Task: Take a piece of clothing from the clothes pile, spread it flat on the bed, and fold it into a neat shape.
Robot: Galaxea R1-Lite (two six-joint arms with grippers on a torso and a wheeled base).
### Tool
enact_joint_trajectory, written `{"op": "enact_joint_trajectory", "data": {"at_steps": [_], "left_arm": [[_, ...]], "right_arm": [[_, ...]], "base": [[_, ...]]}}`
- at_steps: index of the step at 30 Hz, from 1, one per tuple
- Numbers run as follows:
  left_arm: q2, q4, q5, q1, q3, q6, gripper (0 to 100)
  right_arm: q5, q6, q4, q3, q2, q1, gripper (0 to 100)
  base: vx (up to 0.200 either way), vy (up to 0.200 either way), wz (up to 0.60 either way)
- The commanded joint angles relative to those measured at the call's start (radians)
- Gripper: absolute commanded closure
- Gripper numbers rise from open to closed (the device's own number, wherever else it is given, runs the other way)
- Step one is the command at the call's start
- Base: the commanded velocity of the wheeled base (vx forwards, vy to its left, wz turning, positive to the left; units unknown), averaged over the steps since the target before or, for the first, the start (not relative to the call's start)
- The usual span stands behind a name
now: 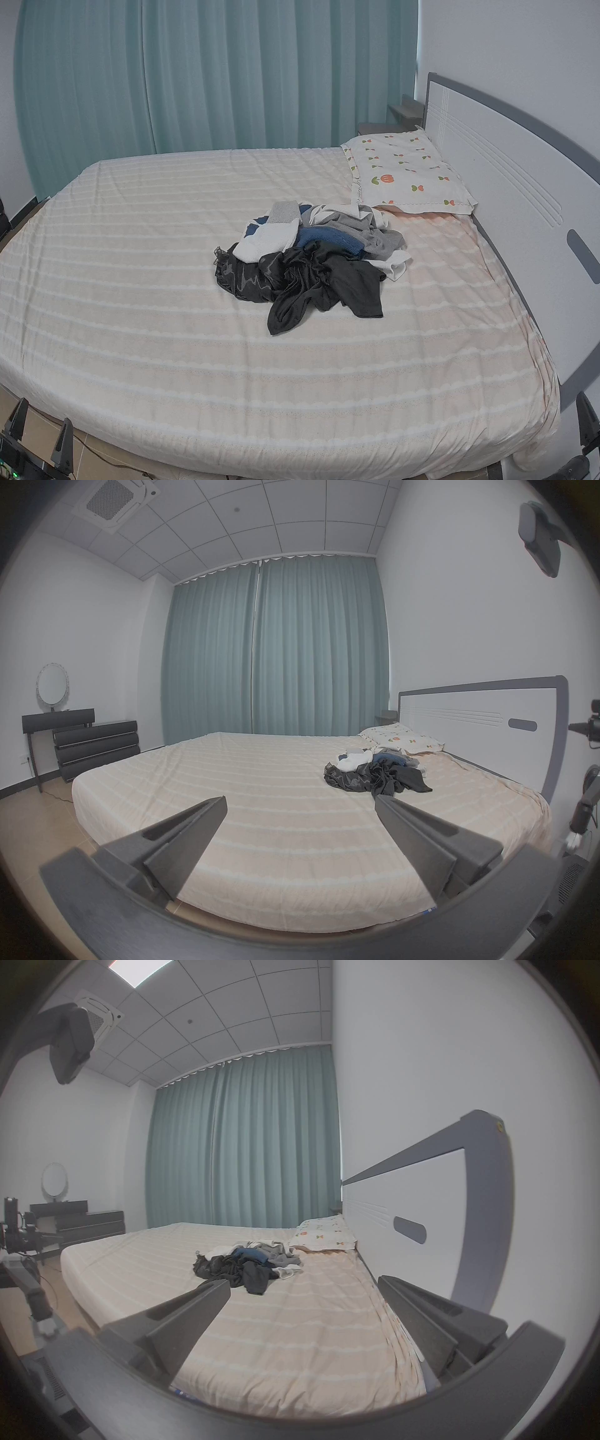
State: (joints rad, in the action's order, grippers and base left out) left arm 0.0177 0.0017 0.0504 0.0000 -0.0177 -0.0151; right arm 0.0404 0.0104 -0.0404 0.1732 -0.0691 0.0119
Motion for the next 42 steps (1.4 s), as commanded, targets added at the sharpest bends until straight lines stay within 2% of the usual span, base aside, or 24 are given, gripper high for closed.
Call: {"op": "enact_joint_trajectory", "data": {"at_steps": [1,2,3,6,13,14,15,17,18,20,25,29,32,39,42], "left_arm": [[-0.018,0.000,0.000,0.000,0.016,0.000,0],[-0.018,0.000,0.000,0.000,0.016,0.000,0],[-0.018,0.000,0.000,0.000,0.016,0.000,0],[-0.018,0.000,0.000,0.000,0.016,0.000,0],[-0.018,0.000,0.000,0.000,0.016,0.000,0],[-0.018,0.000,0.000,0.000,0.016,0.000,0],[-0.018,0.000,0.000,0.000,0.018,0.000,0],[-0.018,0.000,0.000,0.000,0.018,0.000,0],[-0.018,0.000,0.000,0.000,0.016,0.000,0],[-0.018,0.000,0.000,0.000,0.018,0.000,0],[-0.018,0.000,0.000,0.000,0.016,0.000,0],[-0.018,0.000,0.000,0.000,0.018,0.000,0],[-0.018,0.000,0.000,0.000,0.018,0.000,0],[-0.018,0.000,0.000,0.000,0.016,0.000,0],[-0.018,0.000,0.000,0.000,0.018,0.000,0]], "right_arm": [[0.081,-0.003,-0.038,-0.009,-0.228,0.010,0],[0.081,-0.003,-0.038,-0.009,-0.228,0.010,0],[0.115,-0.004,-0.019,-0.006,-0.325,0.025,0],[0.144,-0.017,0.074,0.031,-0.541,0.045,0],[0.138,-0.076,0.453,0.055,-1.049,0.108,0],[0.138,-0.076,0.453,0.055,-1.049,0.108,0],[0.133,-0.101,0.537,0.081,-1.184,0.118,0],[0.131,-0.116,0.573,0.100,-1.255,0.125,0],[0.131,-0.138,0.623,0.143,-1.384,0.132,0],[0.125,-0.156,0.672,0.196,-1.497,0.134,0],[0.082,-0.210,0.761,0.316,-1.721,0.160,0],[-0.036,-0.316,0.820,0.471,-1.920,0.235,0],[-0.096,-0.337,0.832,0.574,-2.026,0.267,0],[-0.122,-0.340,0.829,0.759,-2.201,0.301,0],[-0.151,-0.386,0.830,0.873,-2.292,0.310,0]], "base": [[0.000,0.000,0.00],[0.000,0.000,0.00],[0.000,0.000,0.00],[0.000,0.000,0.00],[0.000,0.000,0.00],[0.000,0.000,0.00],[0.000,0.000,0.00],[0.000,0.000,0.00],[0.000,0.000,0.00],[0.000,0.000,0.00],[0.000,0.000,0.00],[0.000,0.000,0.00],[0.000,0.000,0.00],[0.000,0.000,0.00],[0.000,0.000,0.00]]}}
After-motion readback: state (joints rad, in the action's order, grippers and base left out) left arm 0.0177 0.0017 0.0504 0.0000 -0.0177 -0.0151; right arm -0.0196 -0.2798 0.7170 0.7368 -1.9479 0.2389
